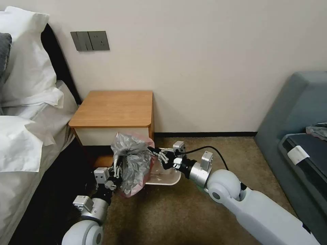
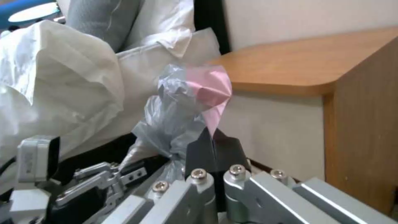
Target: Pick up the garbage bag from the table and place it over the trash can.
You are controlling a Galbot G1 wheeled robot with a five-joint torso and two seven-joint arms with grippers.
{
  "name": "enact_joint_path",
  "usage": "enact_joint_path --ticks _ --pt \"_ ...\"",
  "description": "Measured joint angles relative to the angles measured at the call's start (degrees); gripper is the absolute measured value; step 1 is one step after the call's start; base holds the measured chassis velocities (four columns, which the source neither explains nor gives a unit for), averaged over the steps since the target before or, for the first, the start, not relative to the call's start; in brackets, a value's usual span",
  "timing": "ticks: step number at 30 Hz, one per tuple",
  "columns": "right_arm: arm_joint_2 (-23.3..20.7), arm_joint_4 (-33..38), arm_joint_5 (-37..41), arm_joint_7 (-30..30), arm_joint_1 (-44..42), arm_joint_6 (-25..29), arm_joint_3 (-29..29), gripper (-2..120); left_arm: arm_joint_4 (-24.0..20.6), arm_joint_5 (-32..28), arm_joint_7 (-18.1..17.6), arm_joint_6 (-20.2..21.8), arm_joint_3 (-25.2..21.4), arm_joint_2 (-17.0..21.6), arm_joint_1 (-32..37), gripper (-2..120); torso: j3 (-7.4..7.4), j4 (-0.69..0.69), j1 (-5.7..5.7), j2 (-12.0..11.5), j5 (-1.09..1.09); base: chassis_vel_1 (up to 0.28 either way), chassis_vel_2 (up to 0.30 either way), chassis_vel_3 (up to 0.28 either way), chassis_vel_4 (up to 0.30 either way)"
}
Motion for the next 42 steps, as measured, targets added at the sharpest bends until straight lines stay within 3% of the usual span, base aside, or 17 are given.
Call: enact_joint_path --ticks 6,12,15,23,30,36,39,41,42 --pt "0.61 -0.1 -5.6 3.37 1.67 1.08 -0.26 0 0.53 4.61 2.21 -3.47 -0.19 0.05 0.01 5 0.0 0.0 0.0 0.0 0.0 0.0 0.0 0.0 0.0" --pt "-0.22 -0.76 -6.1 5.42 4.17 0.24 -1.02 0 1.13 7.18 4.96 -8.14 -0.47 0.01 0.02 5 0.0 0.01 0.0 0.0 0.0 0.0 0.0 0.0 0.0" --pt "-1.61 -0.98 -6.11 6.3 5.23 -0.77 -1.11 0 1.7 9.34 6.06 -11.4 -0.45 -0.05 0.02 5 0.0 0.0 0.0 0.0 0.0 0.0 0.0 0.0 0.0" --pt "-7.08 -0.89 -5.16 6.37 5.32 -1.84 0.35 0 2.57 11.21 6.2 -15.4 -0.52 -0.12 0.04 5 0.0 0.0 0.0 0.0 0.0 0.0 0.0 0.0 0.0" --pt "-9.47 -0.13 -5.21 5.4 1.96 -1.87 3.51 0 2.81 10.95 4.97 -16.15 -0.13 -0.43 -0.24 5 0.0 0.02 0.0 0.0 0.0 0.0 0.0 0.0 0.0" --pt "-9.62 4.03 -5.37 5.14 -4.1 -0.48 8.57 0 3.12 8.35 1.74 -13.64 -0.02 -0.7 -0.3 5 0.0 -0.01 0.0 0.0 0.02 0.0 0.0 0.0 0.0" --pt "-9.23 10.12 0.91 8.9 -6.96 -1.38 9.79 0 3.66 6.1 0.05 -12.45 -0.12 -0.68 -0.33 5 0.0 -0.01 0.0 0.0 0.0 0.0 0.0 0.0 0.0" --pt "-8.14 15.73 9.72 14.5 -8.6 -4.4 9.18 1 3.69 3.69 -0.64 -11.57 -0.09 -0.87 -0.47 5 -0.01 0.01 0.0 0.01 -0.02 0.0 0.0 0.0 0.0" --pt "-8.14 15.73 9.72 14.5 -8.6 -4.4 9.18 1 3.69 3.69 -0.64 -11.57 -0.09 -0.87 -0.47 5 -0.01 0.01 0.0 0.01 -0.02 0.0 0.0 0.0 0.0"
